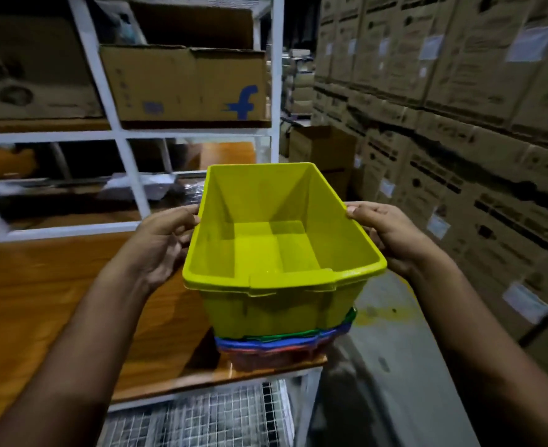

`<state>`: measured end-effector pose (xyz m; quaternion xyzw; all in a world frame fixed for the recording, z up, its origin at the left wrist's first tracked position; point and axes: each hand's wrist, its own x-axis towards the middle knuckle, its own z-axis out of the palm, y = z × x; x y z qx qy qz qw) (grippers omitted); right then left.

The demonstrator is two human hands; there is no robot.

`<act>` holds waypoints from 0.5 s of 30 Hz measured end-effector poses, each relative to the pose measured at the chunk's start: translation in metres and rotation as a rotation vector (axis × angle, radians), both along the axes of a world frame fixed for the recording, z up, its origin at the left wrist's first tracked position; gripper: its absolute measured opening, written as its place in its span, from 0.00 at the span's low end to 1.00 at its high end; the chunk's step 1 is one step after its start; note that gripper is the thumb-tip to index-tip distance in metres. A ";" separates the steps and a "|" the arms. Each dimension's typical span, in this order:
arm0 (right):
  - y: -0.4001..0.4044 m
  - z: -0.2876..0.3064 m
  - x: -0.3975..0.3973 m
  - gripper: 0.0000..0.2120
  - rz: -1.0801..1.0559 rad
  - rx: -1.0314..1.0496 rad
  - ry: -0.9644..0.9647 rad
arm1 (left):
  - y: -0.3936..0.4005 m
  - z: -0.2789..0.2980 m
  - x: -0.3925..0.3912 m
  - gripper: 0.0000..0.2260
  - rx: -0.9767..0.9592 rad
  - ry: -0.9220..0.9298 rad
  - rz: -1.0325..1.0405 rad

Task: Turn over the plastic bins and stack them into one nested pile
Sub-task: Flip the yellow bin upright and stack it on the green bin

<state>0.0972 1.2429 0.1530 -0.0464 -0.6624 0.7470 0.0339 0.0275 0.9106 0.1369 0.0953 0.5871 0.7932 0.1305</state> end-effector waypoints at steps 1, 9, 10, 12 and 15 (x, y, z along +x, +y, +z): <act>0.002 0.000 -0.002 0.14 0.024 -0.002 0.006 | 0.001 0.000 0.003 0.35 0.009 0.001 0.027; 0.010 0.015 -0.018 0.14 0.065 -0.021 0.048 | 0.014 0.008 0.007 0.29 -0.048 -0.007 0.148; 0.010 0.014 -0.020 0.13 0.070 -0.018 0.042 | 0.015 0.006 0.005 0.27 -0.052 -0.011 0.158; 0.010 0.007 -0.023 0.13 0.085 0.002 0.020 | 0.020 0.003 0.002 0.22 -0.071 -0.022 0.181; 0.011 -0.007 -0.031 0.14 0.099 0.007 -0.013 | 0.026 -0.003 0.000 0.09 -0.128 -0.033 0.233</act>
